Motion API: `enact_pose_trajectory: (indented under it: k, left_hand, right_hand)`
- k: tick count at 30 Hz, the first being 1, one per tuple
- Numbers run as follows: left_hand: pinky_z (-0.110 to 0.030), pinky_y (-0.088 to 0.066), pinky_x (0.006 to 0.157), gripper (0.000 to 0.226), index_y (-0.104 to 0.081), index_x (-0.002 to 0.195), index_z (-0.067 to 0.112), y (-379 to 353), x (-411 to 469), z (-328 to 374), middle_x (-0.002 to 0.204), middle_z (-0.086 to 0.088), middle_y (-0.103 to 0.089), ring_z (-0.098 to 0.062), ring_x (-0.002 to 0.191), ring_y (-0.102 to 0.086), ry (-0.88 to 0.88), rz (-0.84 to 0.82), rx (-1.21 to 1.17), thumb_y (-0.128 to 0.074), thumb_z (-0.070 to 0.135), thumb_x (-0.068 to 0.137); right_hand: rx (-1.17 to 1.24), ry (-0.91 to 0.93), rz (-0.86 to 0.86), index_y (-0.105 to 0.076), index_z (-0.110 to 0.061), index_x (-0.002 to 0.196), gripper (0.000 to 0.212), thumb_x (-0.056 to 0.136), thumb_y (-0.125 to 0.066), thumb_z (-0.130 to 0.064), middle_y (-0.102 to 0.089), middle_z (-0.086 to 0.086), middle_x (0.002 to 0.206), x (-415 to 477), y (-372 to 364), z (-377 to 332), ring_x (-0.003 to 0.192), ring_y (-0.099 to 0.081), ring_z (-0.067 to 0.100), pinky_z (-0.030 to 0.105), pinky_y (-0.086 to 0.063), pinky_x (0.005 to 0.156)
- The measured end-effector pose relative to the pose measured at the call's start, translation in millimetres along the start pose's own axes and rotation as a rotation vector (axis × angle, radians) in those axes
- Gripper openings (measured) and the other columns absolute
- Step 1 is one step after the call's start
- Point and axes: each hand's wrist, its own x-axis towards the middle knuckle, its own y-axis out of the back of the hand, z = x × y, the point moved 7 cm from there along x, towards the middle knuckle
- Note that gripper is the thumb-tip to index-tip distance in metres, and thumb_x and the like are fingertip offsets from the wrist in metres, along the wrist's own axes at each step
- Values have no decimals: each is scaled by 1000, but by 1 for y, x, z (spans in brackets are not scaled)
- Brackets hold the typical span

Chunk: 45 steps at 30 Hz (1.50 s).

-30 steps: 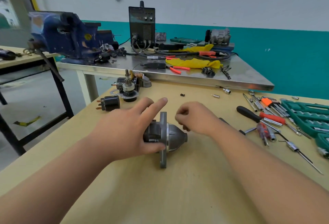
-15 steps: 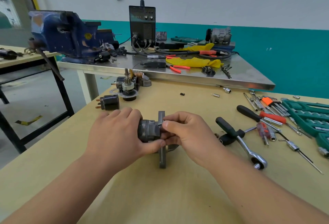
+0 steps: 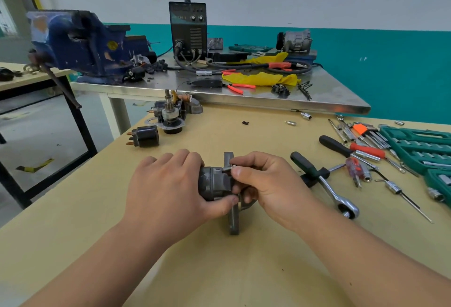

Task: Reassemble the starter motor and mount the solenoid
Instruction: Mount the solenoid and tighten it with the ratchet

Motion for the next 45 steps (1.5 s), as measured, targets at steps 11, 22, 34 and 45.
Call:
enact_pose_trajectory:
  k: [11,22,34,45]
  left_hand:
    - [-30,-37,55,75,-55,80,25,5,-1,30,69,12,-50,-13,59,-51,-76,-120,84,-25,91,61]
    - [-27,-40,57,69,-46,94,36,-10,19,30,83,13,-51,-2,71,-48,-185,-454,23,-22,92,60]
    - [-18,-37,54,48,-43,107,46,-1,15,44,108,23,-41,-4,78,-52,-177,-350,-181,-38,79,71]
    - [-19,-42,58,52,-40,112,44,-3,16,42,112,23,-44,-3,83,-54,-140,-396,-187,-50,77,73]
  right_hand:
    - [-496,15,-51,-71,-27,74,14,86,-65,-23,-55,-10,47,-13,19,-26,43,-46,5,18,-39,43]
    - [-929,96,-12,-52,-21,58,46,97,-42,-42,-48,-12,47,-6,14,-33,42,-43,1,19,-30,42]
    - [-1528,-454,117,-54,-17,95,25,96,-39,-37,-56,-2,81,-45,146,27,76,-57,15,32,-47,65]
    - [-499,-32,311,-51,-18,70,31,89,-53,-42,-55,-2,54,-26,75,-39,37,-40,8,27,-34,44]
